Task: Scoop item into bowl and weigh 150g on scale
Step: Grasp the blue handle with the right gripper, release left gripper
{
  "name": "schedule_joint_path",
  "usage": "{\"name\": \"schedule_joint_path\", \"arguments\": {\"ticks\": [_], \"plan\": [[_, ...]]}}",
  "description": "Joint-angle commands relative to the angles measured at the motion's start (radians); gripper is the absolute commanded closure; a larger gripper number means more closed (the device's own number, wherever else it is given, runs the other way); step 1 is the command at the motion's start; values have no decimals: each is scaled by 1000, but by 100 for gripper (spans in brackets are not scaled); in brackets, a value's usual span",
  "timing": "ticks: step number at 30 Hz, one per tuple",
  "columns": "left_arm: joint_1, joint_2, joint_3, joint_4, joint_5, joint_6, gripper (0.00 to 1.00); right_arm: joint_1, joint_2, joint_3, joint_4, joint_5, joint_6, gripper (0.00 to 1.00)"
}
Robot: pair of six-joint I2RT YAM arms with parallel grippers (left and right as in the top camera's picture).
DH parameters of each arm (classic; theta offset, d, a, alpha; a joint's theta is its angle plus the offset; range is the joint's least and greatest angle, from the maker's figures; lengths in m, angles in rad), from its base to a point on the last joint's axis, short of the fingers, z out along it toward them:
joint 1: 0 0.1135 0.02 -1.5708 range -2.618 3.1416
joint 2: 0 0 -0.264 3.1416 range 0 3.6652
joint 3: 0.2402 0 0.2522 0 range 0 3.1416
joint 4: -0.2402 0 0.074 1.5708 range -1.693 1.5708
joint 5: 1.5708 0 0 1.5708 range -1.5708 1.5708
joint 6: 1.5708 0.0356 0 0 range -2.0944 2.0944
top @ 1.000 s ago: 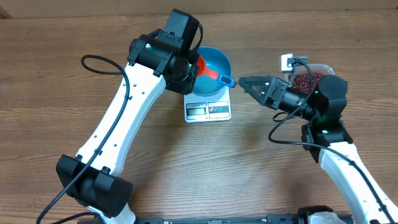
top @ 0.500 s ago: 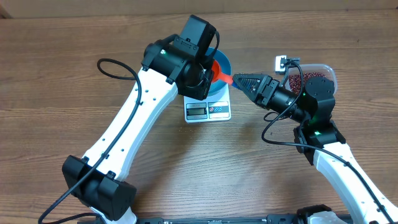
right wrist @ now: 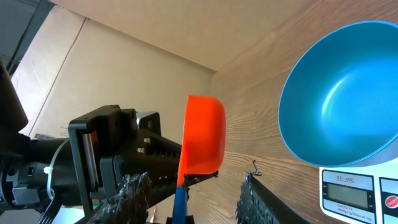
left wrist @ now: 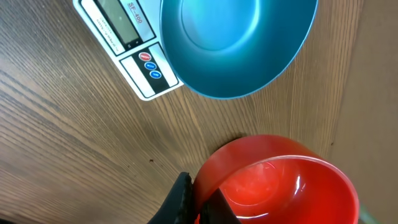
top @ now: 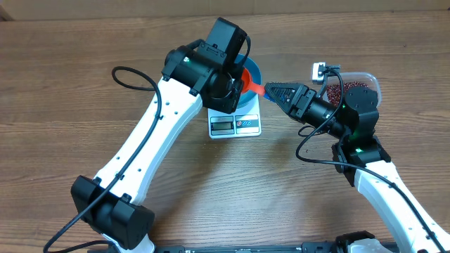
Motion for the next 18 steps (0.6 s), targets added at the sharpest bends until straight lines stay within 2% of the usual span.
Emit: {"name": "schedule_joint_path", "arguments": {"ticks": [1, 9, 14, 18], "plan": [[-8, -10, 10, -1, 0, -39, 96, 5, -2, 21, 5, 13, 1, 52], [-14, -10, 9, -1, -19, -61, 96, 5, -2, 21, 6, 13, 34, 53], [-24, -10, 9, -1, -19, -73, 96, 5, -2, 21, 6, 13, 55, 66], [-35, -10, 9, -1, -41, -96, 96, 5, -2, 21, 6, 12, 72, 69]]}}
